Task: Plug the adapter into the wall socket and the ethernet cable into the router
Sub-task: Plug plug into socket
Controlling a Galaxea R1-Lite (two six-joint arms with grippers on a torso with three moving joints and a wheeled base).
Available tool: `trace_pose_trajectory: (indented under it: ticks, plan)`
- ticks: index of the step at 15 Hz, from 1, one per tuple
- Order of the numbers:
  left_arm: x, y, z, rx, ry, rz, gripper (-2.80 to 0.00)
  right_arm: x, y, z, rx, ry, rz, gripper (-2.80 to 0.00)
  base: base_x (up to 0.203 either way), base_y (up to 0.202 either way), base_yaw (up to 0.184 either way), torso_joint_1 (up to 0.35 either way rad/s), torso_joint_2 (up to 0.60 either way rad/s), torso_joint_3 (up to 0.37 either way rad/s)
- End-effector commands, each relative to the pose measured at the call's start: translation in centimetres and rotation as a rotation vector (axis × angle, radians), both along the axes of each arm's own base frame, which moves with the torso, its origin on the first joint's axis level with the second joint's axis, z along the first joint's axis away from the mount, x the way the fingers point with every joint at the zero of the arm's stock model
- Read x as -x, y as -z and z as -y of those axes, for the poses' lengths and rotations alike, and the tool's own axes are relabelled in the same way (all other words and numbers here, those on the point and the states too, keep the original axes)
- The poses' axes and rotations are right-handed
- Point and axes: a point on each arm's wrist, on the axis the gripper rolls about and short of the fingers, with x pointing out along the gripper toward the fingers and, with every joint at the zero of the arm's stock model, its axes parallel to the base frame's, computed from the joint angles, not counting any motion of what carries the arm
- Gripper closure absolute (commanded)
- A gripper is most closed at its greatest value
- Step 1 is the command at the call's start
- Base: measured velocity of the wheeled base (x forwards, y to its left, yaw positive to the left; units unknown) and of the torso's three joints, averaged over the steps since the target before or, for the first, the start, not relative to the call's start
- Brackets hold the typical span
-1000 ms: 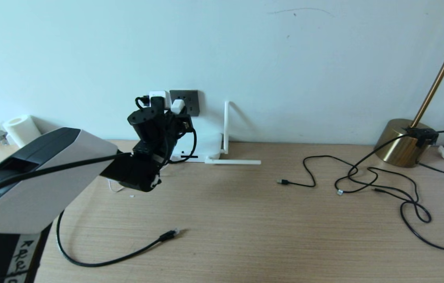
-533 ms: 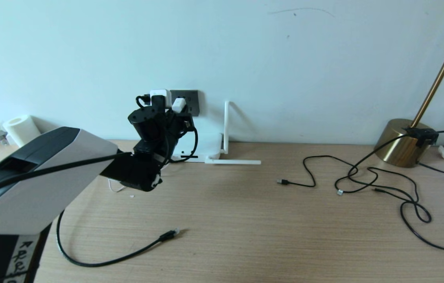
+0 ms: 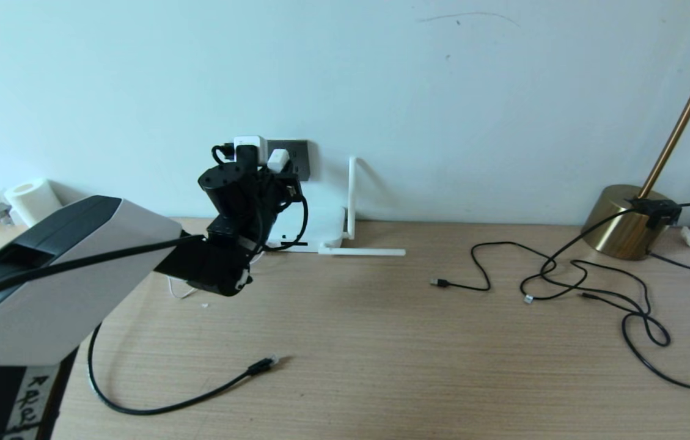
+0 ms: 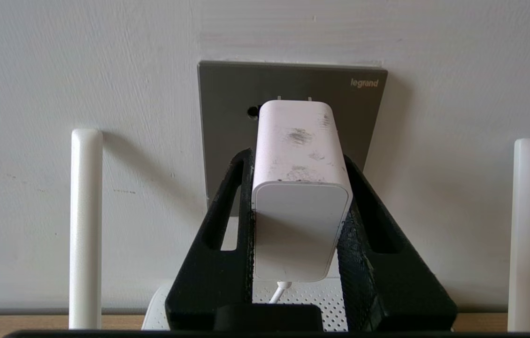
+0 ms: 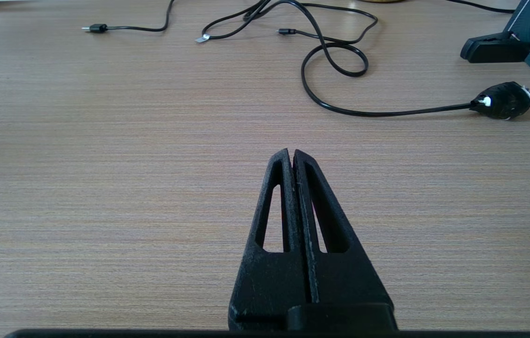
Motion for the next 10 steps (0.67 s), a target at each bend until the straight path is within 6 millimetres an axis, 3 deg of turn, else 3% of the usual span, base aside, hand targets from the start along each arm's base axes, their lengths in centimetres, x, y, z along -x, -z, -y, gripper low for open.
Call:
trace_pose_trajectory:
  ticks: [1, 10]
  plan:
    - [-0.02, -0.18, 0.0, 0.004, -0.002, 0.01, 0.0, 0.01, 0.0, 0.0, -0.001, 0.001, 0.001, 0.0, 0.0, 0.0, 0.0, 0.0, 0.0, 0.0]
    - [0.02, -0.22, -0.26, 0.004, -0.012, 0.01, 0.0, 0.02, 0.0, 0.0, -0.002, 0.001, 0.002, 0.0, 0.0, 0.0, 0.0, 0.0, 0.0, 0.0]
